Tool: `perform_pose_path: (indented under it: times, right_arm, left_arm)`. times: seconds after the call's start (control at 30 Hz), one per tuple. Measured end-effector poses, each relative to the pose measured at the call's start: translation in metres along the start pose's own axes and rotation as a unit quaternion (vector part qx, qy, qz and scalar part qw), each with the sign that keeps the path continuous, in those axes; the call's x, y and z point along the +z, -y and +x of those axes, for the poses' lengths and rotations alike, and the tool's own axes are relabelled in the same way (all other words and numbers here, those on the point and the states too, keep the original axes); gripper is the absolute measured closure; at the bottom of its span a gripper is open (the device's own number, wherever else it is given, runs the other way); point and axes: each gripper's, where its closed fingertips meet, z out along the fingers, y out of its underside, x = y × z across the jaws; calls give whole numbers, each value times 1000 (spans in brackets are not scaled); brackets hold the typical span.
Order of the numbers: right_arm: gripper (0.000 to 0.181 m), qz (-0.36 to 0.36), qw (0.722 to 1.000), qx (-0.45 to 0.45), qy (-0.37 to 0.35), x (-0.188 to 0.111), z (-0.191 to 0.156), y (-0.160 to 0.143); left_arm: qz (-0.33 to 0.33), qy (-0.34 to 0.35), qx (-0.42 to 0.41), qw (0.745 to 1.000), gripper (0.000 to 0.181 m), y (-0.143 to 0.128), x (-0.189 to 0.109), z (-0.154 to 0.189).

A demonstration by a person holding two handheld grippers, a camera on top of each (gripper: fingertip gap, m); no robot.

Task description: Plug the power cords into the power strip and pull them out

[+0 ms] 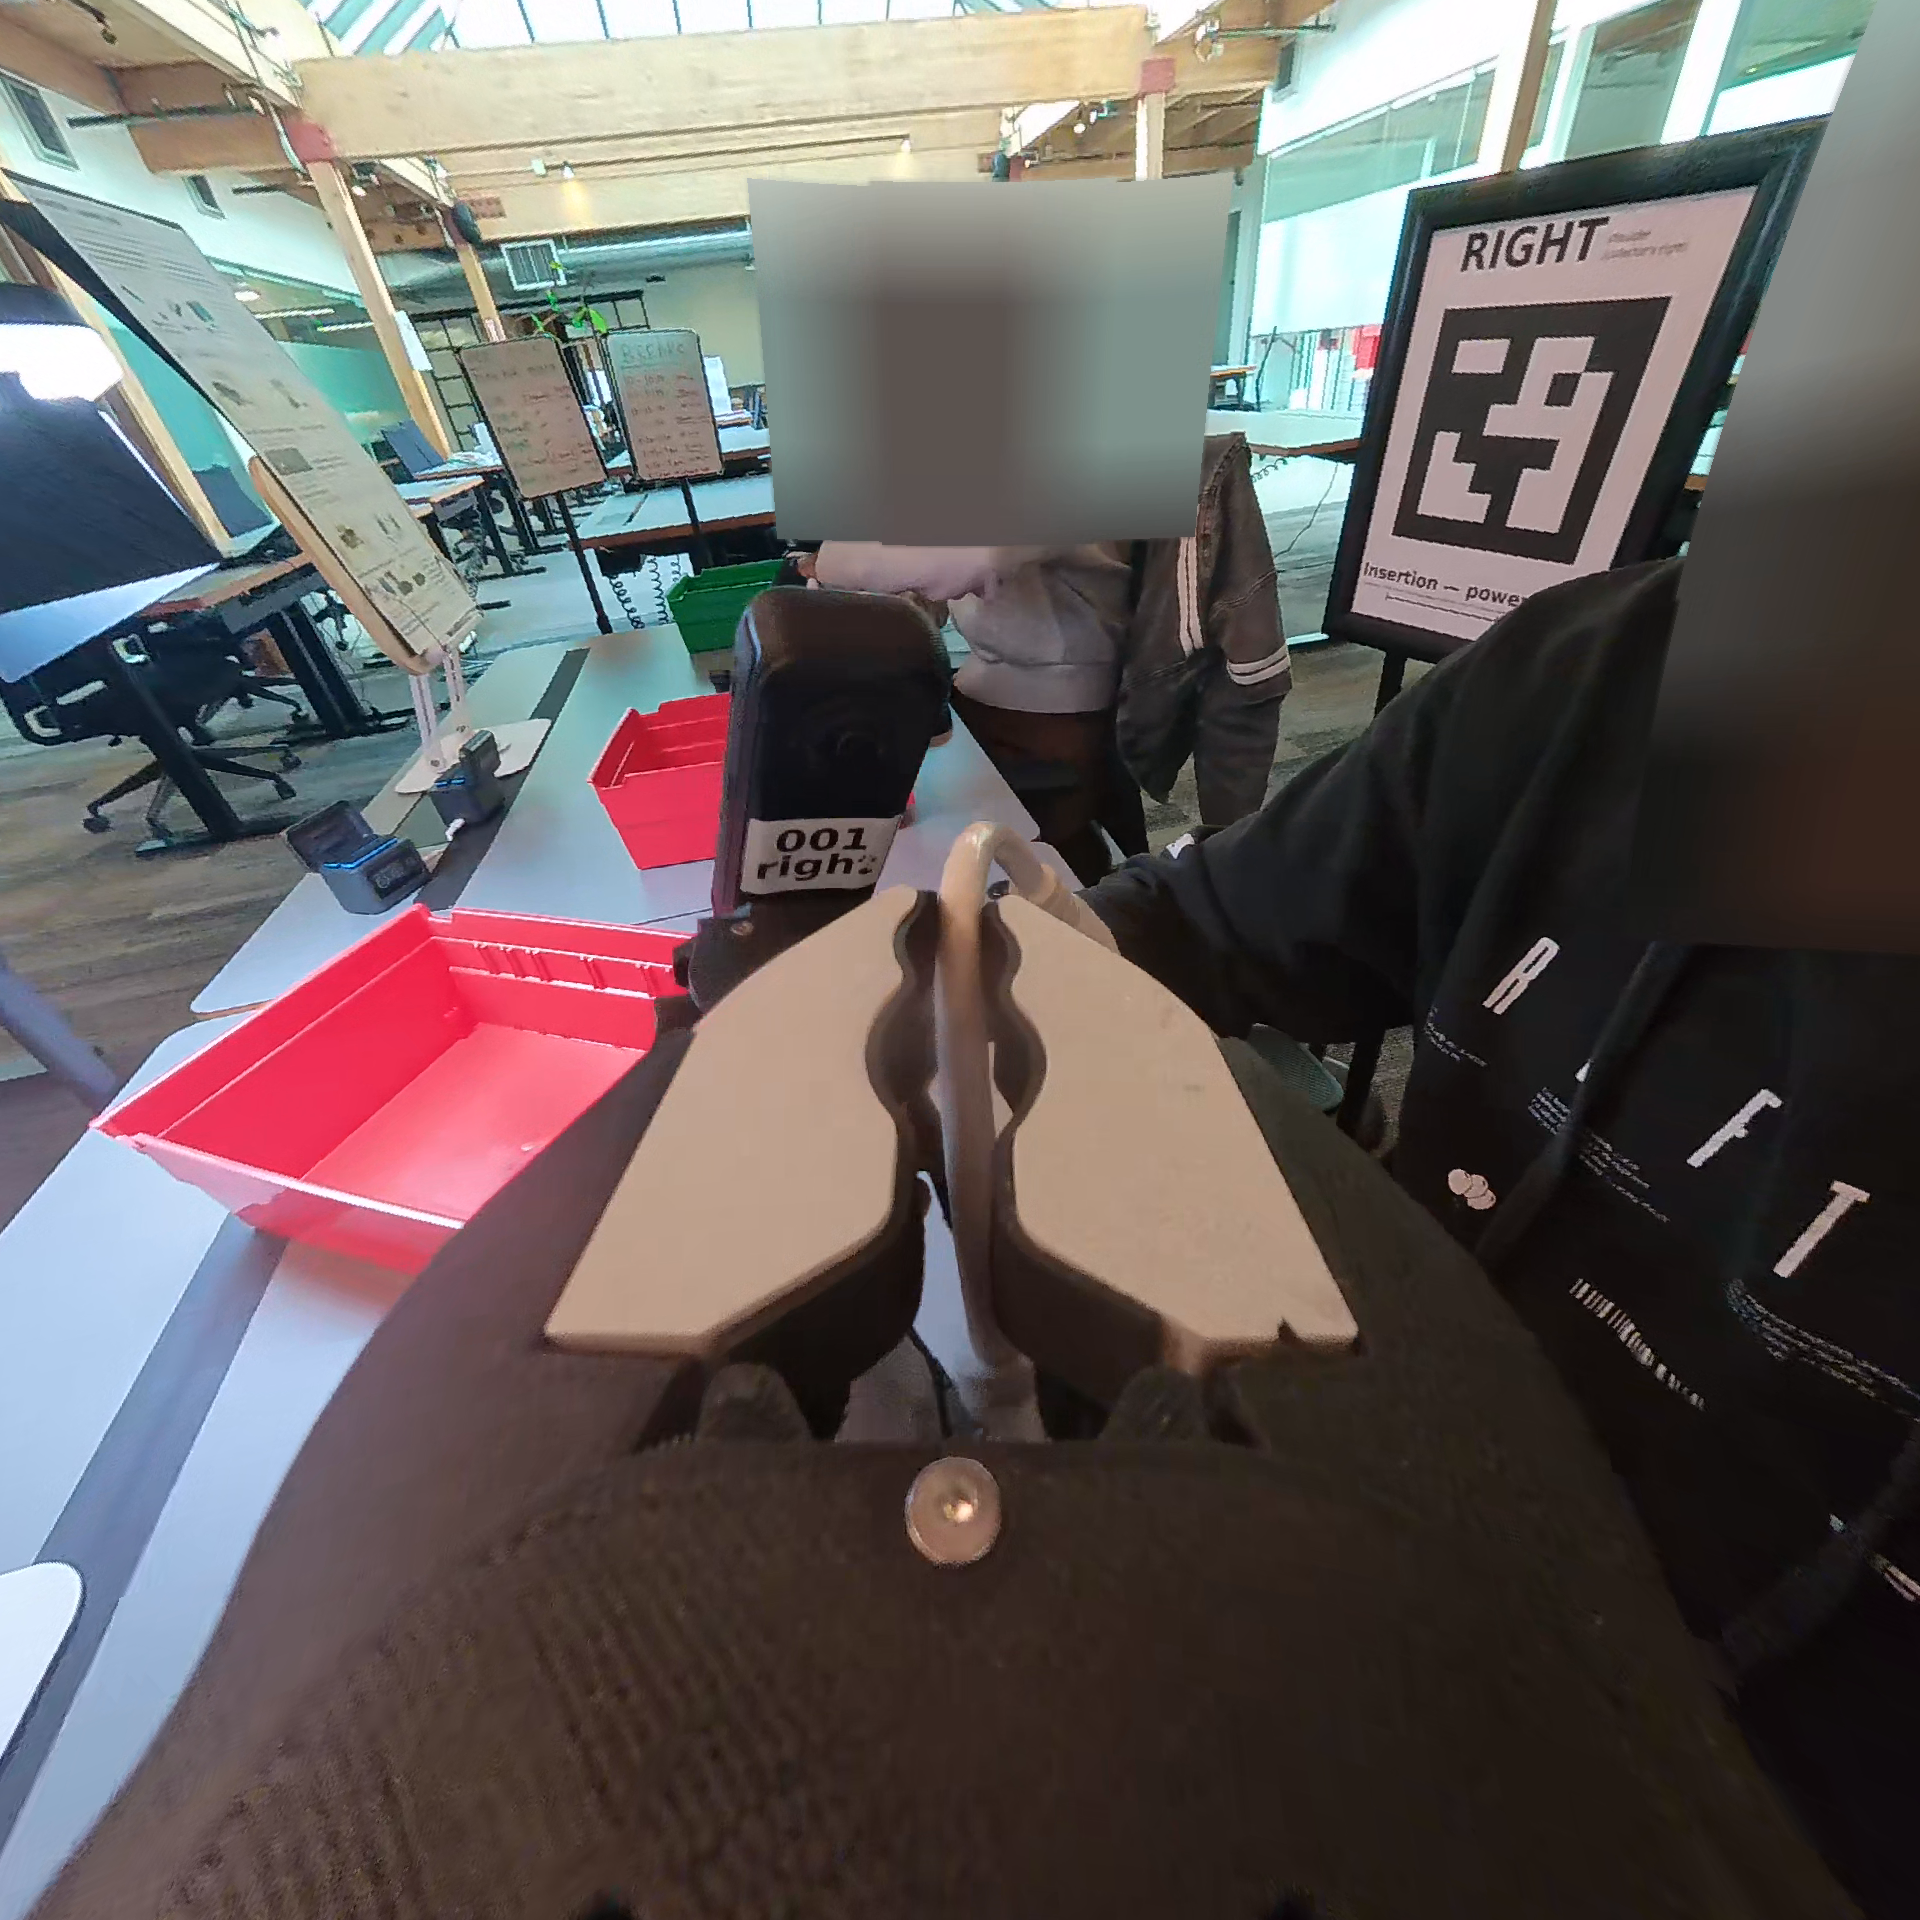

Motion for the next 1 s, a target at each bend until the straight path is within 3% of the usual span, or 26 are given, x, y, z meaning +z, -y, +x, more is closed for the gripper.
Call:
perform_pose_path:
  times: [0.13, 0.23, 0.3, 0.43, 0.53, 0.77, 0.87, 1.0]
  right_arm:
    - [158, -24, 999, 5, -22, -3, 4, -3]
    - [158, -13, 999, 10, -50, -11, 12, 2]
    - [158, -8, 998, 14, -66, -18, 18, 6]
    - [158, 45, 993, 18, -107, -33, 33, 27]
    - [157, 80, 989, 29, -119, -39, 37, 38]
    - [158, 97, 985, 27, -138, -40, 36, 38]
    - [158, 79, 989, -2, -129, -37, 30, 37]
    - [157, 19, 993, -81, -89, -34, 11, 31]
  left_arm:
    - [12, 19, -20, 1000, 172, 1, -3, -3]
    - [70, 47, -39, 996, 152, 16, -25, -5]
    - [69, 91, -19, 993, 146, 12, -44, -8]
    - [11, 172, 27, 985, 145, -16, -68, -15]
    - [-51, 196, 47, 978, 143, -36, -62, -21]
    - [-121, 303, 174, 929, 152, -39, -48, -36]
    - [-147, 300, 189, 923, 152, -43, -48, -31]
    - [-114, 196, 98, 969, 153, -44, -45, -10]
